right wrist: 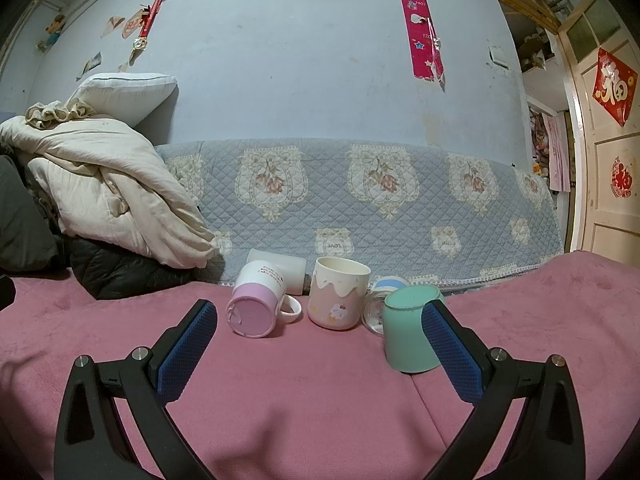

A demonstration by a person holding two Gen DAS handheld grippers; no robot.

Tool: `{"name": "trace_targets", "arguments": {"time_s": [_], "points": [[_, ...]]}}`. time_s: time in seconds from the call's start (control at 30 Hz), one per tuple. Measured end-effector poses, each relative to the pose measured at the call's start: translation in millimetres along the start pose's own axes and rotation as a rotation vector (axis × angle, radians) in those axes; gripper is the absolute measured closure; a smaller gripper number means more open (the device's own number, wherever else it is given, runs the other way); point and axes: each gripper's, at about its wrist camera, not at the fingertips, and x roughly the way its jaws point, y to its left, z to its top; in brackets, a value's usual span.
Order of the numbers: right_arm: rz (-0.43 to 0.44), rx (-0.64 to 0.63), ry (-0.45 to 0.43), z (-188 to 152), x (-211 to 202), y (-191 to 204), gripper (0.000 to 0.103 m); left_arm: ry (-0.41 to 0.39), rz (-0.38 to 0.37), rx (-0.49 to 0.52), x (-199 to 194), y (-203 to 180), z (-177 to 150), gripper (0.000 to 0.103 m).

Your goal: Flip cup upright

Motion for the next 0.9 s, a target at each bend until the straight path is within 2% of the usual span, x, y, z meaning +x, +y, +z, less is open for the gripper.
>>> {"name": "trace_targets", "arguments": {"time_s": [0.9], "points": [[-0.008,0.007,0.006,-1.7,-0.1,-2.7,0.000,0.005,0.001,0.000,0.0,0.2,0.3,0.000]]}}
